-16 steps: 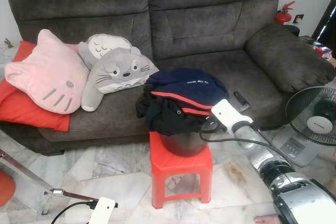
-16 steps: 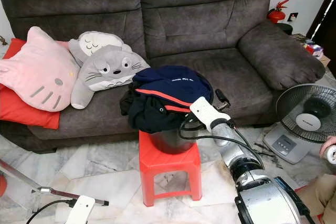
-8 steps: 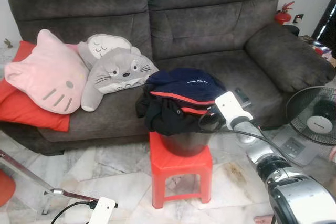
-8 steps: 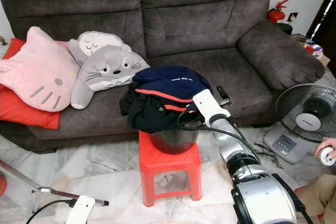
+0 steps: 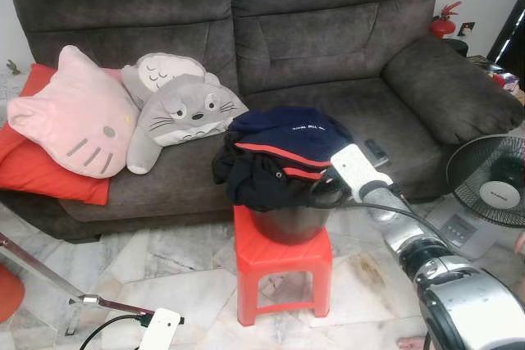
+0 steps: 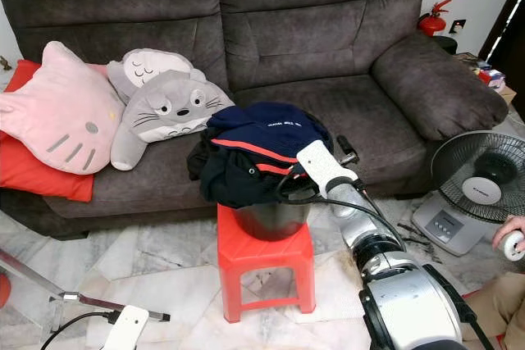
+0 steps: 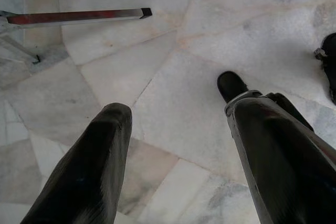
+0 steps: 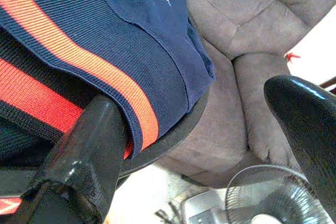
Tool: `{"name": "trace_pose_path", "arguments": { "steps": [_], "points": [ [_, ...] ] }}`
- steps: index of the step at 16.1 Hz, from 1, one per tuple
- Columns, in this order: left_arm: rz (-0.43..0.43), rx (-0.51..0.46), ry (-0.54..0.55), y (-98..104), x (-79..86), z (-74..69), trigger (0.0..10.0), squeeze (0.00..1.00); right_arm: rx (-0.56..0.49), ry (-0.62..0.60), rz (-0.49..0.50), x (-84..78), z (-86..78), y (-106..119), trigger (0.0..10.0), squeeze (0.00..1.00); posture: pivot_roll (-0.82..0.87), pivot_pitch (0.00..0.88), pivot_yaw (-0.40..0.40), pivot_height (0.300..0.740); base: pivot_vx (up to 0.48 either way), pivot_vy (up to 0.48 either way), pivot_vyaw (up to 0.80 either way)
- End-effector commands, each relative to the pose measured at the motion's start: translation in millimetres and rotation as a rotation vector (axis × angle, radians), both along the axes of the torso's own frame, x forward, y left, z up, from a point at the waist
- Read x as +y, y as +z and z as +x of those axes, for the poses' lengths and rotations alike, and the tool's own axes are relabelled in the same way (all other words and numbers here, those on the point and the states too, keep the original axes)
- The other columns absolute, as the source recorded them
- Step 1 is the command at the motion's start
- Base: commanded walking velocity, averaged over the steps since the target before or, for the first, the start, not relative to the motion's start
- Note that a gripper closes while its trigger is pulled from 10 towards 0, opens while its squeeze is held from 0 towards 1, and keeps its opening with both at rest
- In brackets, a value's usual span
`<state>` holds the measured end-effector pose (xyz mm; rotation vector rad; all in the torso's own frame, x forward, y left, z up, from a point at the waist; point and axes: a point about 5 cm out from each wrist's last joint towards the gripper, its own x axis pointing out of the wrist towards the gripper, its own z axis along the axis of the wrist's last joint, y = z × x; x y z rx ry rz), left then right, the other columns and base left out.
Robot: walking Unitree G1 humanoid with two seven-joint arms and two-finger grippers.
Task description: Hang hanger
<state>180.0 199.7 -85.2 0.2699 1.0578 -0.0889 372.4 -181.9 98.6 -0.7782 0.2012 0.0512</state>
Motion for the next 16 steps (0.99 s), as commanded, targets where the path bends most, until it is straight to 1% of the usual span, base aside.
{"name": "trace_pose_path", "arguments": {
  "steps": [1, 2, 3, 13, 16],
  "points": [
    [0.015, 0.015, 0.003, -1.1, 3.0, -3.2, 10.0, 0.0, -0.013, 0.014, -0.019, 1.6, 3.1, 5.2, 10.0, 0.0, -0.19, 0.0, 0.07, 0.74, 0.0, 0.0, 0.0],
    [0.016, 0.014, 0.003, -1.1, 3.0, -3.1, 10.0, 0.0, -0.015, 0.03, -0.036, 3.1, 2.4, 4.3, 10.0, 0.0, -0.19, 0.0, 0.07, 0.74, 0.0, 0.0, 0.0],
    [0.016, 0.013, 0.005, -1.1, 3.1, -3.1, 10.0, 0.0, -0.016, 0.03, -0.033, 3.6, 2.0, 3.5, 10.0, 0.0, -0.19, 0.0, 0.07, 0.74, 0.0, 0.0, 0.0],
    [0.012, 0.011, 0.009, -1.0, 2.8, -2.9, 10.0, 0.0, -0.01, 0.034, -0.042, 2.7, 0.8, 1.7, 10.0, 0.0, -0.2, 0.0, 0.07, 0.74, 0.308, 0.0, 0.0],
    [0.018, 0.011, 0.004, -0.9, 2.9, -2.8, 10.0, 0.0, -0.003, 0.039, -0.038, 4.7, -0.6, -1.3, 10.0, 0.0, -0.2, 0.0, 0.069, 0.74, 0.0, 0.0, 0.0]
  ]
}}
